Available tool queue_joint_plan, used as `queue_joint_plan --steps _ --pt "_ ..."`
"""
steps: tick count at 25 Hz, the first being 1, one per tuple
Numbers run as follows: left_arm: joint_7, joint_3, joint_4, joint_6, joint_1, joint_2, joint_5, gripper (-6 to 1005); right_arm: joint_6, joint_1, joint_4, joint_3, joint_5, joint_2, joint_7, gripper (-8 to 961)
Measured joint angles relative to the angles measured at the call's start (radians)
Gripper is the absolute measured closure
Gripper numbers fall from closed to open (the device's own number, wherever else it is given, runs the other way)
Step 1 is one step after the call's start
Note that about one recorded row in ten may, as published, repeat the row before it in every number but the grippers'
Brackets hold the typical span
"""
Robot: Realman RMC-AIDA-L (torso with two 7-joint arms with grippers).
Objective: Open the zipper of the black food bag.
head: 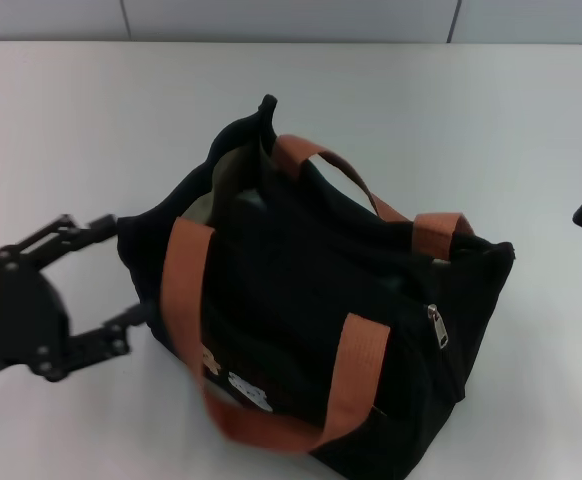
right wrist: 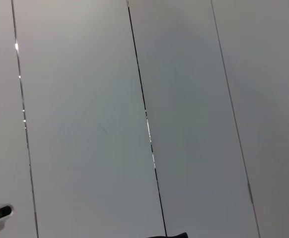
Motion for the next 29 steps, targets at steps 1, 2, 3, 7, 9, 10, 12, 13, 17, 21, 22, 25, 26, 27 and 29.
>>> queue_joint_plan --steps 1,2,3,7,9,10,12,13,17,21,22,25,26,27,29 --pt "0.002 -0.035 0.001 0.001 0.009 0.001 0.021 181 0.000 -0.001 0.000 0.000 0.000 0.000 0.000 216" --pt "0.006 -0.068 0.006 0.002 0.020 0.001 0.042 181 -0.001 -0.001 0.000 0.000 0.000 -0.001 0.000 215" --pt "0.006 -0.089 0.015 0.002 0.029 0.002 0.059 181 -0.003 -0.001 0.000 0.000 0.000 -0.001 0.000 213" --pt "-0.007 -0.145 0.032 0.006 0.054 0.009 0.100 181 -0.030 -0.001 0.000 -0.004 0.001 -0.002 -0.015 208" --pt "-0.017 -0.163 0.029 0.015 0.061 0.016 0.104 181 -0.061 0.001 0.000 -0.009 -0.003 -0.005 -0.031 205" --pt "-0.030 -0.174 0.029 0.033 0.065 0.021 0.107 181 -0.081 0.003 -0.001 -0.018 -0.009 -0.008 -0.037 204" --pt "-0.073 -0.190 0.039 0.111 0.072 0.039 0.112 181 -0.120 0.016 -0.002 -0.063 -0.030 -0.015 -0.047 201" --pt "-0.073 -0.190 0.039 0.111 0.072 0.039 0.112 181 -0.131 0.023 -0.003 -0.092 -0.039 -0.016 -0.048 200" --pt "-0.150 -0.186 0.121 0.191 0.052 0.025 0.180 181 -0.135 0.064 -0.012 -0.221 -0.073 -0.011 -0.019 194" --pt "-0.238 -0.199 0.189 0.184 0.001 -0.020 0.298 181 -0.091 0.097 -0.049 -0.260 -0.139 0.013 0.044 189" --pt "-0.250 -0.203 0.182 0.183 -0.023 -0.028 0.325 181 -0.085 0.102 -0.052 -0.264 -0.145 0.014 0.053 187" --pt "-0.259 -0.211 0.168 0.180 -0.052 -0.035 0.343 181 -0.079 0.110 -0.052 -0.269 -0.143 0.016 0.077 164" --pt "-0.258 -0.214 0.168 0.180 -0.054 -0.035 0.342 181 -0.079 0.110 -0.054 -0.269 -0.143 0.016 0.080 153" --pt "-0.257 -0.217 0.168 0.180 -0.054 -0.036 0.341 181 -0.079 0.110 -0.056 -0.268 -0.143 0.016 0.081 142" --pt "-0.255 -0.224 0.168 0.180 -0.053 -0.039 0.341 181 -0.080 0.109 -0.056 -0.266 -0.142 0.016 0.081 120"
